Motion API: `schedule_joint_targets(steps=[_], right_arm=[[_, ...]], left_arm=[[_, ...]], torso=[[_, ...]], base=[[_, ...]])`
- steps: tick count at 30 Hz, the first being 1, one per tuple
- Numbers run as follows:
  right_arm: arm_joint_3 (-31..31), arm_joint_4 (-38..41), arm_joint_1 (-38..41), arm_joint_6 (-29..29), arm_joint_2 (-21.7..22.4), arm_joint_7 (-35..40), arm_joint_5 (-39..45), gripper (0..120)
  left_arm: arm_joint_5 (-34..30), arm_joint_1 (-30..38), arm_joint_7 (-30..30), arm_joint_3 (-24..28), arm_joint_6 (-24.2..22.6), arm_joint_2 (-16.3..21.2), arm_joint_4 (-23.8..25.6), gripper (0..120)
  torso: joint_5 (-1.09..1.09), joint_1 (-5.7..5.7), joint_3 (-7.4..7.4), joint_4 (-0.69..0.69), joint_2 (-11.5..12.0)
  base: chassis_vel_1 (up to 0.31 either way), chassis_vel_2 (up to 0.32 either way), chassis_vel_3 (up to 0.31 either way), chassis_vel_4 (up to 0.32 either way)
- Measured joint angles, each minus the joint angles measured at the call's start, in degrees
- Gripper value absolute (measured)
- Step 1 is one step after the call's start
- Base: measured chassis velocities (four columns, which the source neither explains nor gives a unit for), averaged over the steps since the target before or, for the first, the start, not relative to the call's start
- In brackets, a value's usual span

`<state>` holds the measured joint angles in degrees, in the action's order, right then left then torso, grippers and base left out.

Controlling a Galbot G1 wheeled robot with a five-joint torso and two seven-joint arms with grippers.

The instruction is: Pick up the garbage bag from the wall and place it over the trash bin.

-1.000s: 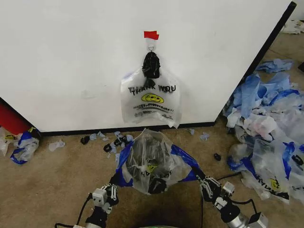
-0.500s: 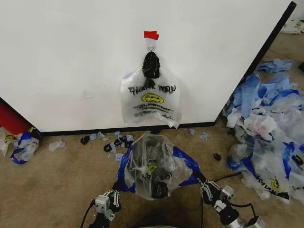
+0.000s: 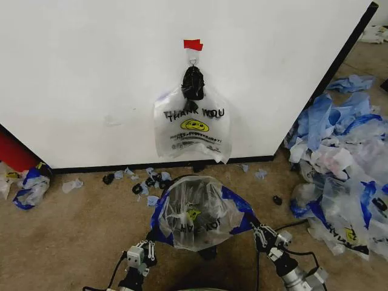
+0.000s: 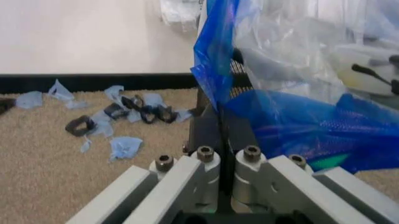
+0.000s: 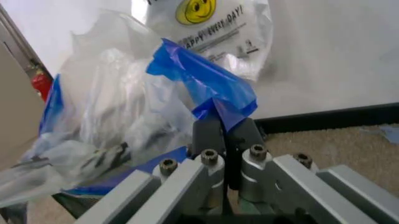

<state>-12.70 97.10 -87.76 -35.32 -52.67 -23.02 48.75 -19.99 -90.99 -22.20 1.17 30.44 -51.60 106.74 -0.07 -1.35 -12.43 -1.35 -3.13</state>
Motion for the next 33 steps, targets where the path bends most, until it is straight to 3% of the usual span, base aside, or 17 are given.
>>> schedule_joint_targets(steps=[20,33], right_arm=[[2.56,-6.34,5.56,0.79,-2.98,-0.85,-0.85,0],[4.24,-15.06,12.19,1.02,-6.09,-0.88,-1.73,0]], left_arm=[[0.47,5.74,-0.39,1.90,0.14,-3.44,-5.18,0],[0.40,11.05,-1.01,3.61,0.81,-6.08,-12.09,0]], torso=[[0.00,0.00,0.00,0.00,0.00],[0.10,0.00,0.01,0.00,-0.01]], base=[[0.000,0.000,0.000,0.000],[0.000,0.000,0.000,0.000]])
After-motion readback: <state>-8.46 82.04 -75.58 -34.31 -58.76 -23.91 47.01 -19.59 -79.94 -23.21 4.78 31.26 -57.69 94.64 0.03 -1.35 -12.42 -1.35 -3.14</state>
